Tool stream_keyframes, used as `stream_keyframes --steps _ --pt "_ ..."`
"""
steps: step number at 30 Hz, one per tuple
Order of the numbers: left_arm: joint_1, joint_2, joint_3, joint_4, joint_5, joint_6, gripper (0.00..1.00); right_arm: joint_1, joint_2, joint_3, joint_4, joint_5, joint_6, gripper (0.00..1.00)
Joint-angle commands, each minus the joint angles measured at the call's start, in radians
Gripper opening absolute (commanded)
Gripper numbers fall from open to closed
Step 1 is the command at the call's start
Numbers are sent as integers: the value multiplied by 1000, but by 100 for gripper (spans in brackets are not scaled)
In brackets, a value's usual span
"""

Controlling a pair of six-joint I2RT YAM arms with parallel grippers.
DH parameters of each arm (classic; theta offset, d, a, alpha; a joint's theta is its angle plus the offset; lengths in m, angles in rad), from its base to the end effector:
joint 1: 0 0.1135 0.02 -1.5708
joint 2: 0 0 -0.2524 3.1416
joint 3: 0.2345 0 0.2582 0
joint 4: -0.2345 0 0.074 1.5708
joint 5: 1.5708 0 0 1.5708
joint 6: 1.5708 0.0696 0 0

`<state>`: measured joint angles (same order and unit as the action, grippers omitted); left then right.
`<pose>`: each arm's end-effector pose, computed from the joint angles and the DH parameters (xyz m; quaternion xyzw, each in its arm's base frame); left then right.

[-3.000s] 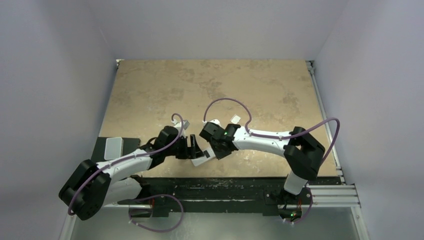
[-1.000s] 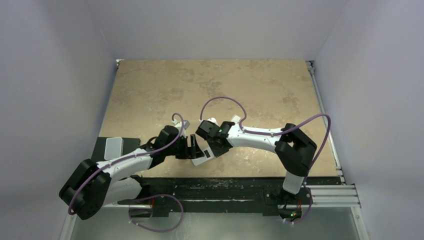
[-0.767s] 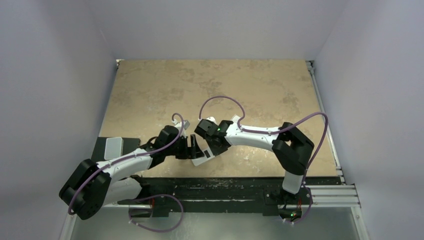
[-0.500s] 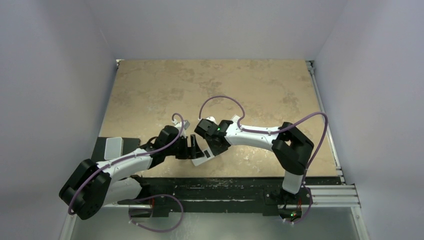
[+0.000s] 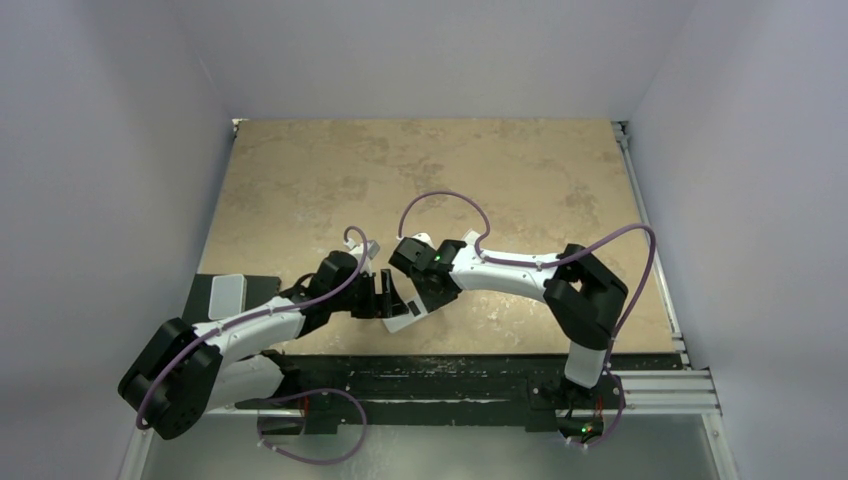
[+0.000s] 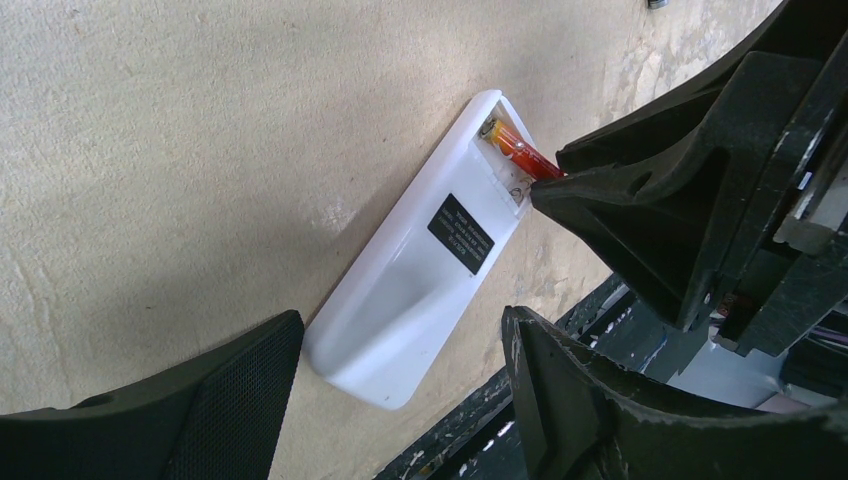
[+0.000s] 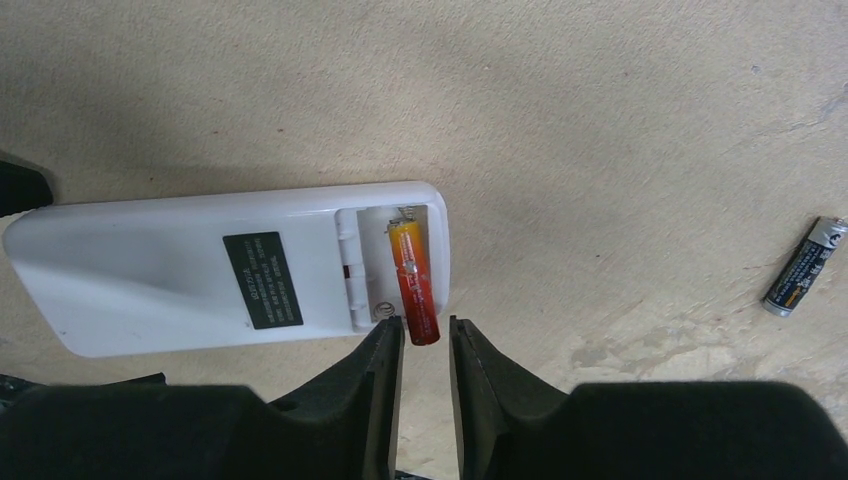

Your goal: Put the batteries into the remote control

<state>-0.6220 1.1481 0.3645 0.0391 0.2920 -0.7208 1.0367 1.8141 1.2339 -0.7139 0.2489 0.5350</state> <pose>0.1835 -0.1562 0.1136 0.0136 0.9079 -0.3514 0.2281 0.1992 0.3032 0.1349 -0.2274 0.9563 0.0099 0.1837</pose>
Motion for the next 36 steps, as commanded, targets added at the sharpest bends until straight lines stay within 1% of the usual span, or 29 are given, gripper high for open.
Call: stream_keyframes --steps 1,5,19,27,33,34,36 --pt "2 2 35 21 9 12 73 -3 -24 22 7 24 14 32" --pt "1 5 36 20 3 11 73 -3 -46 18 10 22 20 35" --pt "1 8 36 -3 -14 15 73 -4 -159 -27 45 12 6 37" --pt "1 -22 16 -32 -24 -3 73 -16 -231 -93 114 10 2 43" --pt "2 -41 -4 -38 -31 -11 73 -21 -265 -134 140 27 18 43" --pt "2 -47 -5 -70 -38 -11 73 -22 -278 -145 153 27 22 43" --pt "1 -57 -2 -84 -46 -12 73 -29 -310 -177 185 19 37 43"
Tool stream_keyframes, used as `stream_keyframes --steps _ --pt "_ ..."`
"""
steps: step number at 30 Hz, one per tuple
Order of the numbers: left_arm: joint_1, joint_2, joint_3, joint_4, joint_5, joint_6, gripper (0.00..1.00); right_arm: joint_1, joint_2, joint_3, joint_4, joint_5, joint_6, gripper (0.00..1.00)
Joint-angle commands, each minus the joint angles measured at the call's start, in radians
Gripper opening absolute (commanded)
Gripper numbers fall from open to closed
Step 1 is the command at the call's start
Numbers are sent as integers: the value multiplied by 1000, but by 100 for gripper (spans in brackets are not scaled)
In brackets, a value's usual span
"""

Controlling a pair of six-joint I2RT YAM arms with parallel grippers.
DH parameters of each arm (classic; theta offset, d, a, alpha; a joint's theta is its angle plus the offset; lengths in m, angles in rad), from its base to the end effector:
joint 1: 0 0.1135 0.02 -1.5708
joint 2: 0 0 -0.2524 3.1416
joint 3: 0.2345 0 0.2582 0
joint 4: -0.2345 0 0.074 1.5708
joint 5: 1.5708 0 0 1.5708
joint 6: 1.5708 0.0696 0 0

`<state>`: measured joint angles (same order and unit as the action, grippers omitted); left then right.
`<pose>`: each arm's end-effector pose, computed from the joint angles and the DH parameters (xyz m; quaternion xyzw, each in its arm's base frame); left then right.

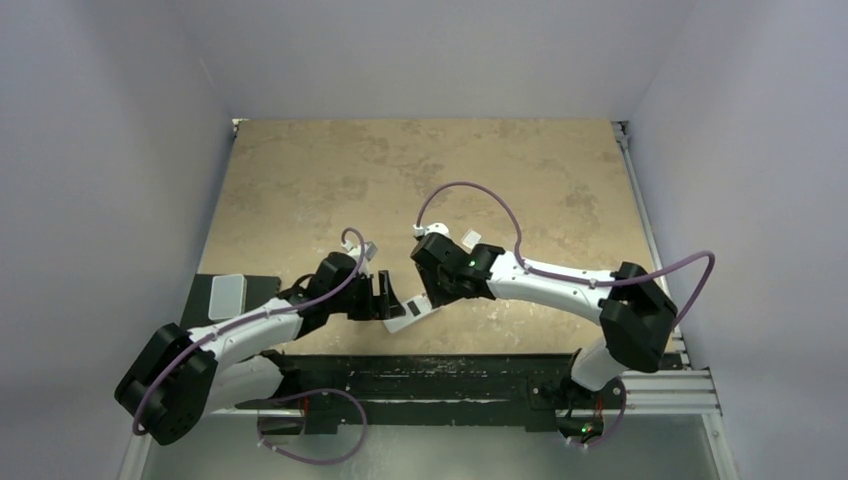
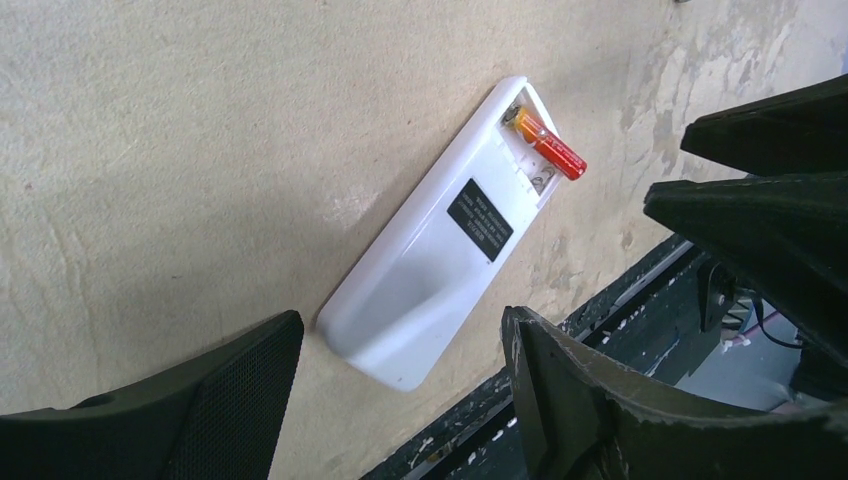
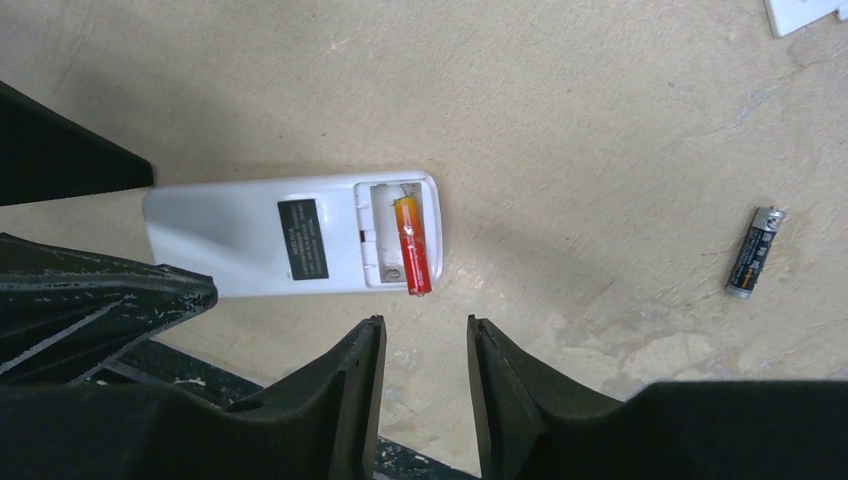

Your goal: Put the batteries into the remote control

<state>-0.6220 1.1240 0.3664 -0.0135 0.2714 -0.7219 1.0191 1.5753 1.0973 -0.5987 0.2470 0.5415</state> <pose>0.1807 -0.1525 0.1138 0.0070 0.9141 -0.3376 0.2243 0.1921 0.2796 0.1791 -0.1983 0.9421 0.0858 0.2565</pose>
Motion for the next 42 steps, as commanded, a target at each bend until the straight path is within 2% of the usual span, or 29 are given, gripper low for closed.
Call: stream_keyframes --steps 1,7,16,42 --pt "1 -37 2 -37 -29 -12 73 -15 -88 -56 89 13 41 43" --pt "1 -13 77 -84 -64 17 73 -30 -162 -136 168 -33 87 41" --pt "2 111 169 -75 -64 61 72 -30 -219 -206 208 -85 104 41" --pt "-58 48 44 -20 -29 -52 68 -30 -248 -317 273 -94 96 42"
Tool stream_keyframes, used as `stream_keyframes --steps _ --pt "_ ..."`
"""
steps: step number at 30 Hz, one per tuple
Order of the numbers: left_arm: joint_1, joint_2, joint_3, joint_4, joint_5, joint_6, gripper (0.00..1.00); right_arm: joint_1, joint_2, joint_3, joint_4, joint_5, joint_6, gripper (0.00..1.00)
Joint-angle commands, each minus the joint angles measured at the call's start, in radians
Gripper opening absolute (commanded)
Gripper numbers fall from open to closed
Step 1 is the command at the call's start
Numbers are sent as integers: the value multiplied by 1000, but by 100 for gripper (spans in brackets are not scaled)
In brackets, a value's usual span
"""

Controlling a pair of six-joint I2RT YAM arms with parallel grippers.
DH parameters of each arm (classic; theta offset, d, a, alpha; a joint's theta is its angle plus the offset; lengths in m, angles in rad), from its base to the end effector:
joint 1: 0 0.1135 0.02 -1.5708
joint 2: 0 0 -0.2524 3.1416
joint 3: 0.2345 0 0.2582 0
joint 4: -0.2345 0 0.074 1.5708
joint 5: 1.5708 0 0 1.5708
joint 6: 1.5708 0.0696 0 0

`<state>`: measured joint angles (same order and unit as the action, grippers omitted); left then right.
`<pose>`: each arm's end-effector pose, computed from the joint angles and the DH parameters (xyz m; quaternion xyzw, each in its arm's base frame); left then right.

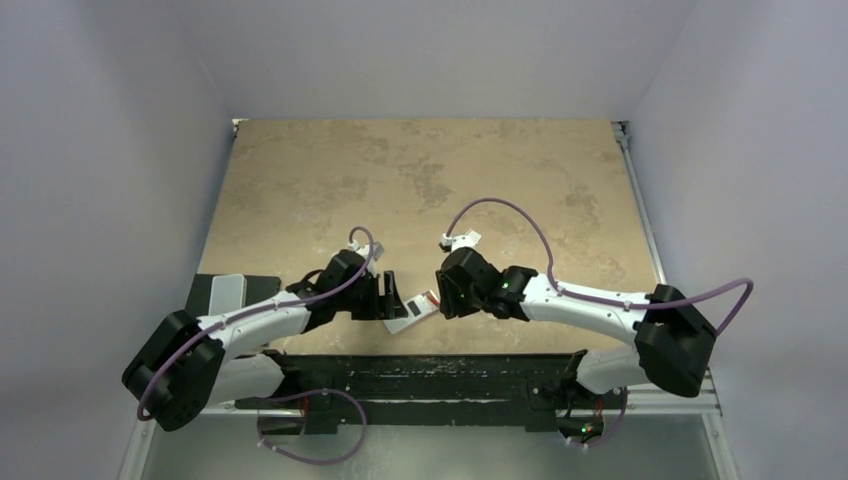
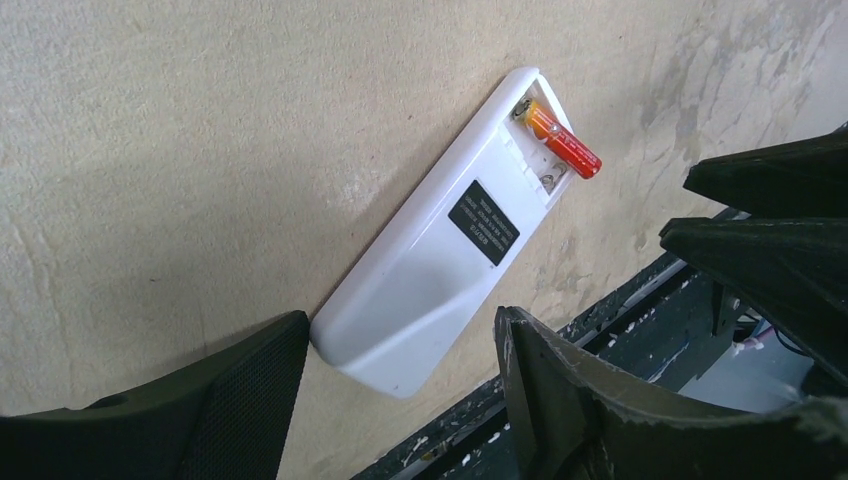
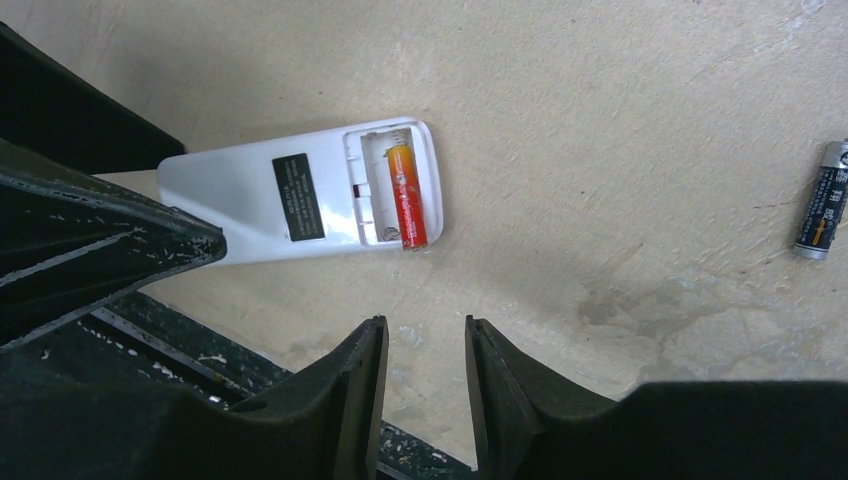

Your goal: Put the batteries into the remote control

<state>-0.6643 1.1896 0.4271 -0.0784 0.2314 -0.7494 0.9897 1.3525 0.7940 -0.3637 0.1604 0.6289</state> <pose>0.1820 -0.1628 0.1121 0.0017 0.9288 -0.3122 0.1995 0.1719 0.2416 0.1640 -0.1444 0.9341 0.1775 0.2741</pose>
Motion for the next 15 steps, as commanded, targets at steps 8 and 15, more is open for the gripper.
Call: stream_keyframes --steps 8,15 --pt "-41 -18 -25 84 20 -40 67 0 -27 -21 41 -9 9 42" --pt "-77 -8 -38 126 40 -65 66 0 -33 -11 30 11 5 43"
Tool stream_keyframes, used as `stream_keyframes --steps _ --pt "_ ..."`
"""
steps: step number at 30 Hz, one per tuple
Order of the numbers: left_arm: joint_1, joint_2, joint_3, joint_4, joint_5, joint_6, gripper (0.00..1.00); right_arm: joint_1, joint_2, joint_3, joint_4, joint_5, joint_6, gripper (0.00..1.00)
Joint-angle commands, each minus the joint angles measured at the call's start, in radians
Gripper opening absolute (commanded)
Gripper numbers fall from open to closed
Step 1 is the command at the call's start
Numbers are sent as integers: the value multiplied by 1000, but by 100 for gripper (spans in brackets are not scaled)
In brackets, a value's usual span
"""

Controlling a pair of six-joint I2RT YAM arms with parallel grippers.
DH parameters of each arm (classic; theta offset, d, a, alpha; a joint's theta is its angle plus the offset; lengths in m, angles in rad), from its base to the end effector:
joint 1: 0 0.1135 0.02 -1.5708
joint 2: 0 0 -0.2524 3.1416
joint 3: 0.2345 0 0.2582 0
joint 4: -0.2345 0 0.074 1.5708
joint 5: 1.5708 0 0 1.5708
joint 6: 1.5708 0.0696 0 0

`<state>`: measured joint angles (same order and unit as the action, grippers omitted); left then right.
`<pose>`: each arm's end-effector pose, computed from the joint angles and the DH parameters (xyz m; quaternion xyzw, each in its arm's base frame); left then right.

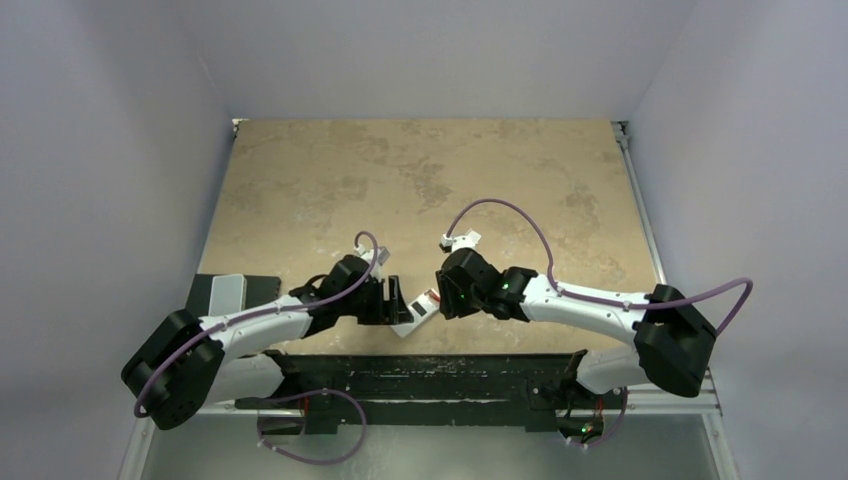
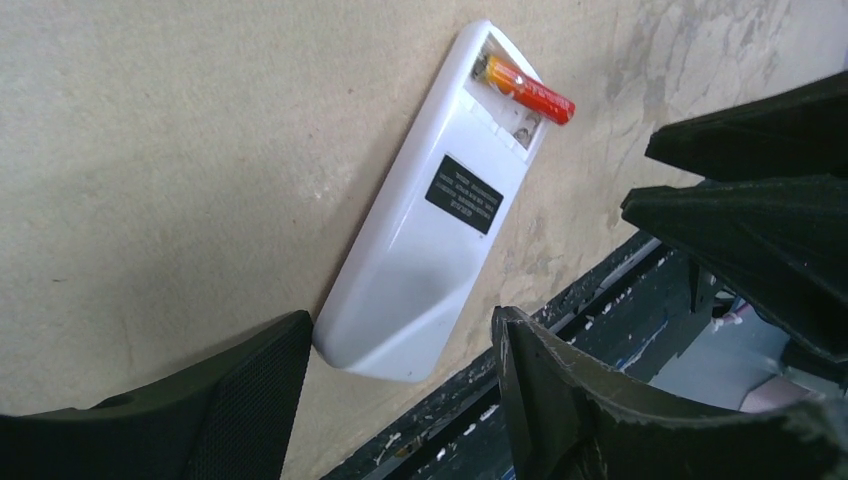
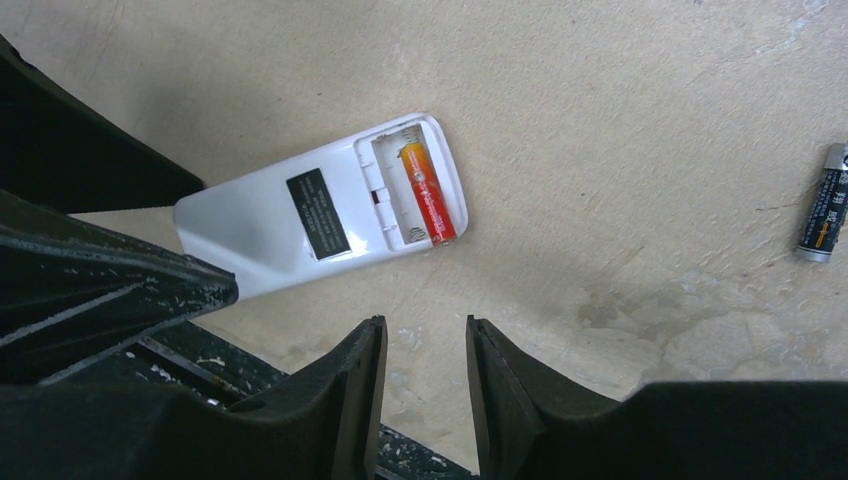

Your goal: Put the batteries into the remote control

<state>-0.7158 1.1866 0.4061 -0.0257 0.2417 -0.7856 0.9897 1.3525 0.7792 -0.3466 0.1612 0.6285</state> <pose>0.1732 -0.1727 0.1113 0.0128 0.9221 -0.3344 0.1945 0.1715 0.2407 0.1606 -0.1443 0.9337 0.1780 0.2752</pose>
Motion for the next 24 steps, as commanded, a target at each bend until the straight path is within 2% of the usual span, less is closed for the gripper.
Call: stream_keyframes --steps 1,24 --pt "-32 -1 -20 81 31 -34 66 0 -33 6 10 15 5 43" --pt "-190 132 -21 215 -6 -92 64 -1 30 67 -12 72 -10 44"
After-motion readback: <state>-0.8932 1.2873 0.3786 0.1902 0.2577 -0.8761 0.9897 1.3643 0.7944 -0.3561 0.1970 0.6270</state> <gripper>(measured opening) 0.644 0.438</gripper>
